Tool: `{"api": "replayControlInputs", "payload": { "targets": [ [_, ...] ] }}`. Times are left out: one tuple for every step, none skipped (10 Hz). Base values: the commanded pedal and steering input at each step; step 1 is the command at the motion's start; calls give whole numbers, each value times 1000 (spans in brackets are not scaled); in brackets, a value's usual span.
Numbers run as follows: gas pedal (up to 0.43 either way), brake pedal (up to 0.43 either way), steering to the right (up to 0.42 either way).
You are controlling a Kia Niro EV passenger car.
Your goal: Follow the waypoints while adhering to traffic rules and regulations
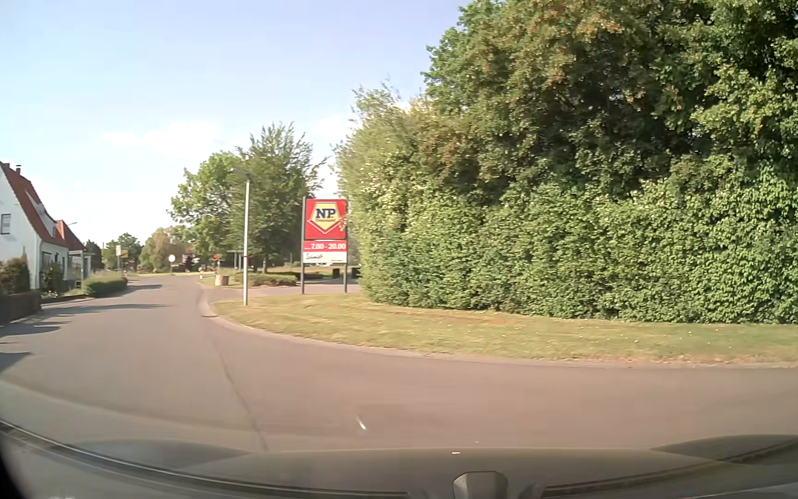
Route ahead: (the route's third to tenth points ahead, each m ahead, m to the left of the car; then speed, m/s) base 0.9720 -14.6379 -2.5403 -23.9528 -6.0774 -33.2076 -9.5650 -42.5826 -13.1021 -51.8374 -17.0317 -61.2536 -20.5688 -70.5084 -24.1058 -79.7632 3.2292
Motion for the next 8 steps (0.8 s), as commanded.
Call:
{"api": "replayControlInputs", "payload": {
  "targets": [
    [8,6,729],
    [8,6,763],
    [8,6,807],
    [8,6,844],
    [8,6,869],
    [8,6,888],
    [8,6,921],
    [8,6,950]
  ]
}}
